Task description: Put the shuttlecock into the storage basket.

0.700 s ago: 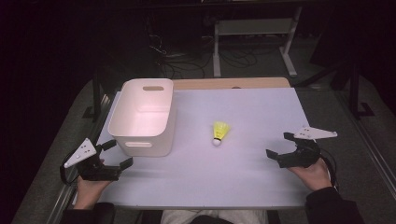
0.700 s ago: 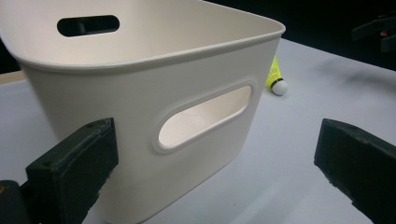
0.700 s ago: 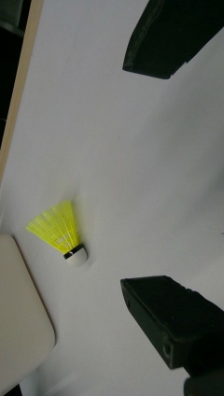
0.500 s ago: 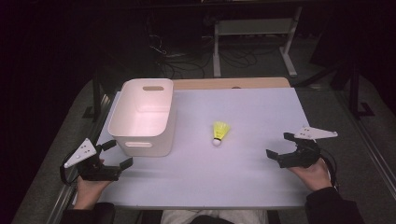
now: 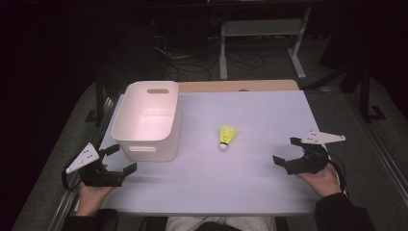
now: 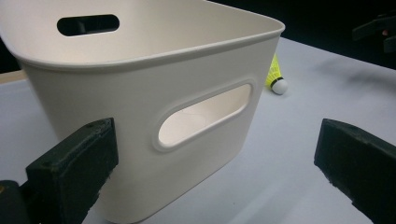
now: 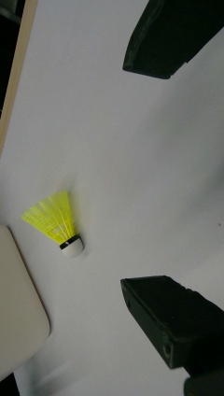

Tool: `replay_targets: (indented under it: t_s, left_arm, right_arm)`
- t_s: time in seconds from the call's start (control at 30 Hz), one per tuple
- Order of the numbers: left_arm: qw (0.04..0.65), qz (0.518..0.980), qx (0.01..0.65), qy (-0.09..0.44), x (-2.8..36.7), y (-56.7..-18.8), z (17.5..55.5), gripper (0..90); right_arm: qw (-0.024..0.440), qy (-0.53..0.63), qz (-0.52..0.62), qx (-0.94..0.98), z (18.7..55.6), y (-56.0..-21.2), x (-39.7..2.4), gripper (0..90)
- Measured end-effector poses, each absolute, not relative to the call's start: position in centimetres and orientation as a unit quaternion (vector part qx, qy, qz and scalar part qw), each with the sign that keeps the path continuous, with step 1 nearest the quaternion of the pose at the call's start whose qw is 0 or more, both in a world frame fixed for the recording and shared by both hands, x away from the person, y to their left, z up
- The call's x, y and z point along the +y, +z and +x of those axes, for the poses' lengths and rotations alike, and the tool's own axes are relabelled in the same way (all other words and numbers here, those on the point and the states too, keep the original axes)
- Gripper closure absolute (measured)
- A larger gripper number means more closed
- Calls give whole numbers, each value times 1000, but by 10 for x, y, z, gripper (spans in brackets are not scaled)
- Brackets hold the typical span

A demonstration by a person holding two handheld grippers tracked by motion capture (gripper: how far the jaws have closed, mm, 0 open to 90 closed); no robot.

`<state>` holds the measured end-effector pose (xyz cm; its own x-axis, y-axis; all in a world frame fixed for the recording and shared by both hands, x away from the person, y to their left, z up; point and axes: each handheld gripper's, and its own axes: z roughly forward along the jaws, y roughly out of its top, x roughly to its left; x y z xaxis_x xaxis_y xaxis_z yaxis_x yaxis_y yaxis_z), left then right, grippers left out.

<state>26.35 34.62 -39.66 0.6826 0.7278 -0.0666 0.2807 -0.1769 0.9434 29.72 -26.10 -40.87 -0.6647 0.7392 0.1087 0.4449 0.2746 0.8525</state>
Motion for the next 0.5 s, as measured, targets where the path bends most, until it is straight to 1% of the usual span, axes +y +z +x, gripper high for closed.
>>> replay_targets:
  t_s: [0.5]
  left_arm:
    - [543, 740, 341, 205, 346, -397, 263, 0]
  right_arm:
    - [155, 465, 383, 783, 298, -403, -264, 0]
